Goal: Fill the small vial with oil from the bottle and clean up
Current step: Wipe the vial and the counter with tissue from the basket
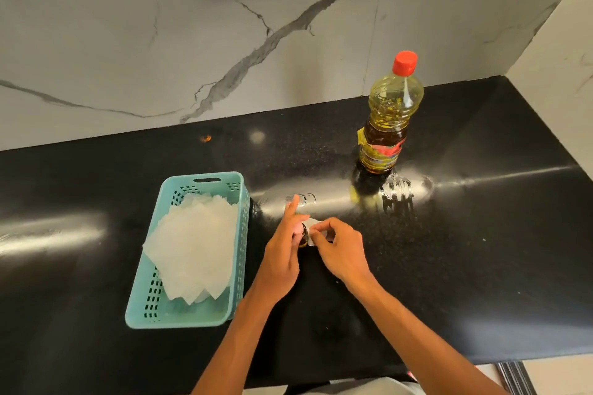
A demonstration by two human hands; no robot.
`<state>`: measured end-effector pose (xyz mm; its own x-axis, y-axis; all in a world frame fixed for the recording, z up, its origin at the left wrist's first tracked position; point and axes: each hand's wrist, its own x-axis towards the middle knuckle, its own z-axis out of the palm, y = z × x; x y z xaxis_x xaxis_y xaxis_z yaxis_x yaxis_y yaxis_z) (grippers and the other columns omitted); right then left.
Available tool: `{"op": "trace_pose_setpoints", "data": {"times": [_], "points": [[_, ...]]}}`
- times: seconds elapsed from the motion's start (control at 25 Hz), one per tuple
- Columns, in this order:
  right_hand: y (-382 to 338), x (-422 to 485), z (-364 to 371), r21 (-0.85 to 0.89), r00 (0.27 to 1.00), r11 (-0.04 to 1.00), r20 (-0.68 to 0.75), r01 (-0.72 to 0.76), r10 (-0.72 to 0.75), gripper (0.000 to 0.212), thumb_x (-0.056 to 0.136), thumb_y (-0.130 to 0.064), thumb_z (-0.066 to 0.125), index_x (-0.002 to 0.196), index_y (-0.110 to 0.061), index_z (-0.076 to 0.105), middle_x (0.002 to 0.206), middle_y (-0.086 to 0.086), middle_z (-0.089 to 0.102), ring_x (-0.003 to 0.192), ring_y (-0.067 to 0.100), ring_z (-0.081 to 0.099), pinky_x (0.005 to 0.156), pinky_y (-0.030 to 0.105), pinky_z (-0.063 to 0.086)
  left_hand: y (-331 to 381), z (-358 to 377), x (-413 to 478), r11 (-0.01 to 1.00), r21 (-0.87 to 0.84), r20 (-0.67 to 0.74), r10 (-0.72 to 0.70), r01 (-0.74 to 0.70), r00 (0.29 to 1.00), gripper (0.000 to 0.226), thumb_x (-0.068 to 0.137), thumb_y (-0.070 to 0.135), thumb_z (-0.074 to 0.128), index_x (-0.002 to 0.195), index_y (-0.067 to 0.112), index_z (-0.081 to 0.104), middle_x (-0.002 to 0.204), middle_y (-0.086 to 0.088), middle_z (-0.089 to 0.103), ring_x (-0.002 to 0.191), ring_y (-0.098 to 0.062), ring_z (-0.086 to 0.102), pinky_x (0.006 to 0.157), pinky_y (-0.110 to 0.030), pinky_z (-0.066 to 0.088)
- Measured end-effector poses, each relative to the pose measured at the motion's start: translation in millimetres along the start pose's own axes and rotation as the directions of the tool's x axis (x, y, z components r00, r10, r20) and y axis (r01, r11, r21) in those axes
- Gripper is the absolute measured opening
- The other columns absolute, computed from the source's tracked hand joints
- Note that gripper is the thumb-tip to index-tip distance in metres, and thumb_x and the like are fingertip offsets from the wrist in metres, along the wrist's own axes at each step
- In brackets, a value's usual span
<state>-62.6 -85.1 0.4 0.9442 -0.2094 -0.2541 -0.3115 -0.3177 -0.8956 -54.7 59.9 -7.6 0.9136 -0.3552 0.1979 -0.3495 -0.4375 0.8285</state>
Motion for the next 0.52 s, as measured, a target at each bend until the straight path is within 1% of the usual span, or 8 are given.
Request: {"op": "trace_pose_setpoints", "data": {"times": [0.04,0.08,0.12,0.2,0.28,0.4,0.44,0.52], "points": [[1,0,-1,0.001,1.0,1.0,-0.005,-0.028,0.028,0.006,0.09,-0.023,0.068,0.095,-0.026,0.067,0.089,-0.015,0.066,0.079,-0.007,0.06,0.065,0.006,0.043,0,2,-1,1.0,0.019,-0.032,0.009,-0.008,0.999,0.051,0.103,-0.003,0.048,0.15,0.012,0.037,0.164,0.005,0.029,0.147,-0.02,0.041,0.117,-0.04,0.041],[2,-2,-3,0.024,0.999,0.999,-0.02,-0.032,0.033,0.013,0.089,-0.023,0.069,0.101,-0.026,0.066,0.093,-0.015,0.066,0.081,-0.007,0.06,0.066,0.005,0.044,1,5,-2,1.0,0.019,-0.09,-0.016,0.018,0.996,0.05,0.103,0.006,0.052,0.15,0.018,0.038,0.166,0.001,0.026,0.151,-0.02,0.034,0.12,-0.038,0.038],[2,-4,-4,0.059,0.999,0.998,-0.039,-0.017,0.019,0.021,0.089,-0.022,0.07,0.109,-0.027,0.063,0.097,-0.015,0.065,0.085,-0.009,0.06,0.067,0.003,0.044,5,7,-5,0.997,-0.026,-0.174,-0.081,0.078,0.981,0.051,0.103,0.015,0.057,0.149,0.026,0.038,0.166,0.002,0.028,0.152,-0.014,0.031,0.12,-0.033,0.037],[1,-9,-5,0.107,0.997,0.993,-0.072,0.04,-0.032,0.03,0.091,-0.02,0.068,0.119,-0.029,0.061,0.102,-0.019,0.063,0.09,-0.016,0.059,0.069,-0.002,0.043,17,12,-10,0.948,-0.238,-0.336,-0.283,0.21,0.898,0.055,0.096,0.027,0.068,0.143,0.039,0.045,0.156,0.009,0.045,0.145,-0.005,0.041,0.112,-0.027,0.045],[-2,-14,-4,0.096,0.994,0.991,-0.079,0.089,-0.081,0.024,0.093,-0.023,0.065,0.117,-0.028,0.067,0.103,-0.017,0.066,0.093,-0.016,0.058,0.071,-0.001,0.043,28,19,-12,0.898,-0.367,-0.409,-0.392,0.245,0.824,0.045,0.09,0.033,0.072,0.133,0.037,0.059,0.137,0.011,0.063,0.13,-0.002,0.057,0.101,-0.024,0.054],[-5,-20,3,0.072,0.981,0.981,-0.077,0.182,-0.177,0.021,0.093,-0.022,0.065,0.112,-0.027,0.073,0.103,-0.015,0.067,0.096,-0.011,0.06,0.074,0.004,0.047,34,23,-8,0.884,-0.391,-0.428,-0.422,0.257,0.799,0.03,0.095,0.029,0.068,0.124,0.026,0.071,0.114,0.014,0.075,0.109,0.0,0.07,0.09,-0.021,0.058],[-5,-21,5,0.044,0.975,0.977,-0.08,0.209,-0.205,0.021,0.093,-0.021,0.065,0.112,-0.026,0.073,0.102,-0.014,0.067,0.096,-0.009,0.061,0.075,0.005,0.049,32,23,-6,0.883,-0.396,-0.417,-0.416,0.25,0.808,0.027,0.097,0.027,0.065,0.124,0.025,0.071,0.113,0.017,0.075,0.108,0.0,0.07,0.088,-0.019,0.058],[-7,-16,8,-0.07,0.97,0.97,-0.063,0.232,-0.237,0.021,0.094,-0.015,0.063,0.111,-0.021,0.074,0.1,-0.008,0.068,0.088,-0.003,0.061,0.077,0.01,0.05,26,20,-3,0.87,-0.433,-0.354,-0.403,0.234,0.844,0.027,0.101,0.025,0.061,0.126,0.024,0.07,0.119,0.017,0.073,0.115,-0.001,0.067,0.092,-0.017,0.055]]}}
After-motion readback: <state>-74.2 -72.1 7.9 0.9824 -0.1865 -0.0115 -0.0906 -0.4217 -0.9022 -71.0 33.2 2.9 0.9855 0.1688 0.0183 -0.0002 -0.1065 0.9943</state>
